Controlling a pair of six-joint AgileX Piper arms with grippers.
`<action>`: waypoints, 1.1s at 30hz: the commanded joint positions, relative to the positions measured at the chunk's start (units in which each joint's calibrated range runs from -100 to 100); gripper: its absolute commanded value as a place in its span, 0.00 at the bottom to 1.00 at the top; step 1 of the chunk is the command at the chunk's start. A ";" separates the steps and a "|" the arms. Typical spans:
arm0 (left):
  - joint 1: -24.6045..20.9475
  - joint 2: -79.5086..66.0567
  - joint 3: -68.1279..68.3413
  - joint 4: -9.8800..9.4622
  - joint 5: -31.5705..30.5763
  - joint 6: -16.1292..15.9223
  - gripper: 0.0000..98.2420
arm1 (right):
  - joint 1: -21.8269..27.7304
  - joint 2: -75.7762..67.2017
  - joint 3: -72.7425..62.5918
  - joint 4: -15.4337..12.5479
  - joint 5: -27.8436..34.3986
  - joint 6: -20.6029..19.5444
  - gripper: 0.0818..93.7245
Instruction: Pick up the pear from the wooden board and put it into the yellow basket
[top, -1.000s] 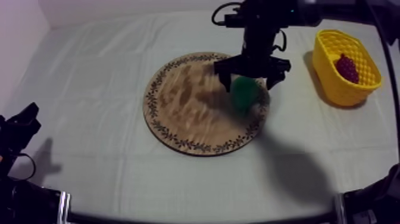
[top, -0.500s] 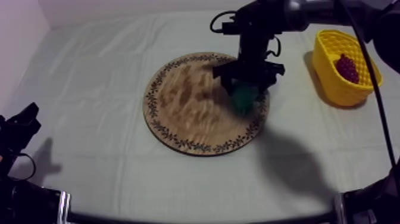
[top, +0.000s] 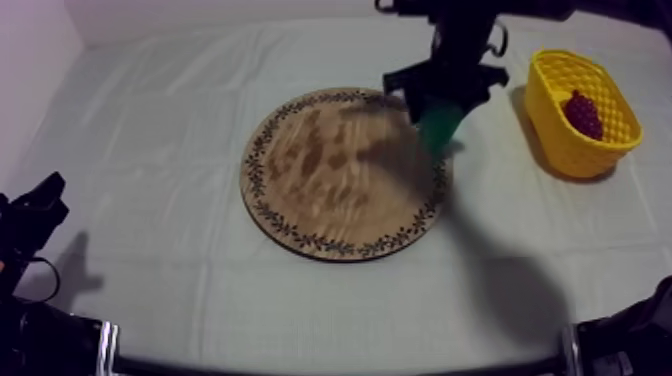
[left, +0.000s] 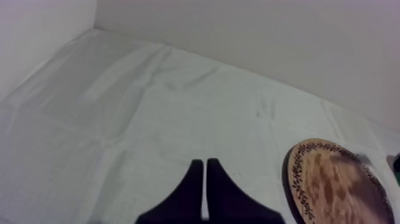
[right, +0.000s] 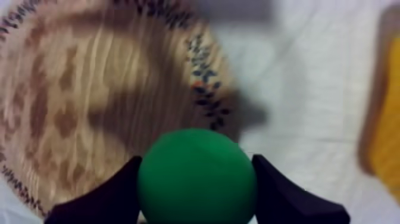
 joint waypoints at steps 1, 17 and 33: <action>0.02 0.00 0.00 -0.02 -0.01 -0.01 0.00 | 1.53 -6.41 -0.46 0.98 1.44 3.04 0.38; 0.02 0.00 0.00 -0.02 -0.01 -0.01 0.00 | 16.09 -20.80 -2.96 7.04 -3.55 16.56 0.41; 0.02 0.00 0.00 -0.02 -0.01 -0.01 0.00 | 24.76 -13.73 9.85 9.76 -19.83 14.73 0.45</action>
